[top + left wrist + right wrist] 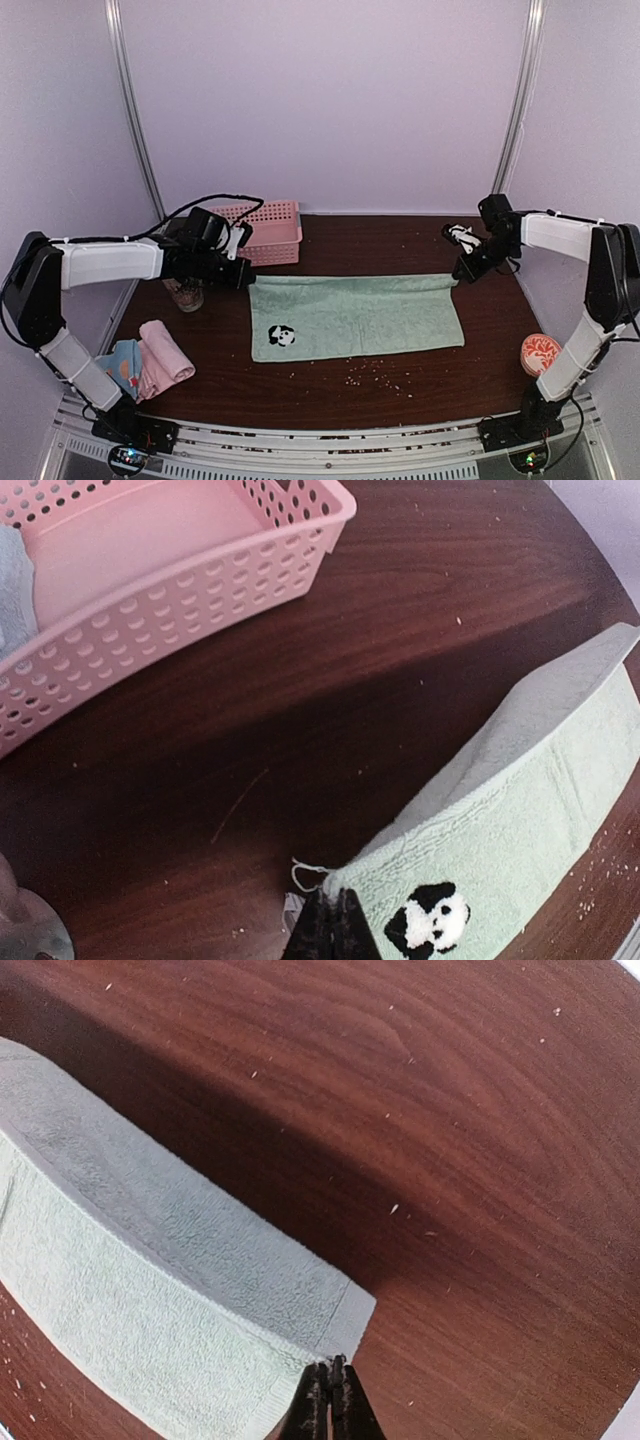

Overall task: Roll the towels
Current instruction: Fold the towel at the center of the board.

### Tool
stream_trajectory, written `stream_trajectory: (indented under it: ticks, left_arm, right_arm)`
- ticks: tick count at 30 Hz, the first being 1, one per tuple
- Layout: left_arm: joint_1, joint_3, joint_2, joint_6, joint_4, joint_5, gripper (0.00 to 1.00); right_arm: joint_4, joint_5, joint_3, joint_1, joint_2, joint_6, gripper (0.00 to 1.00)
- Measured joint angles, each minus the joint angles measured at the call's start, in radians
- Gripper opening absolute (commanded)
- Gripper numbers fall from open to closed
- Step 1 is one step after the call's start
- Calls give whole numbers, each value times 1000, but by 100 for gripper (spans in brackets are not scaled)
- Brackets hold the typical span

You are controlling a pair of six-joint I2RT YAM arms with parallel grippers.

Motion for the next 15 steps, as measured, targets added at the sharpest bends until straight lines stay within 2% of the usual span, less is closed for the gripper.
stream_trajectory:
  ticks: [15]
  left_arm:
    - [0,-85,-14,28,-84,130,0]
  right_arm:
    - [-25,-1,-206,0,-138,-77,0]
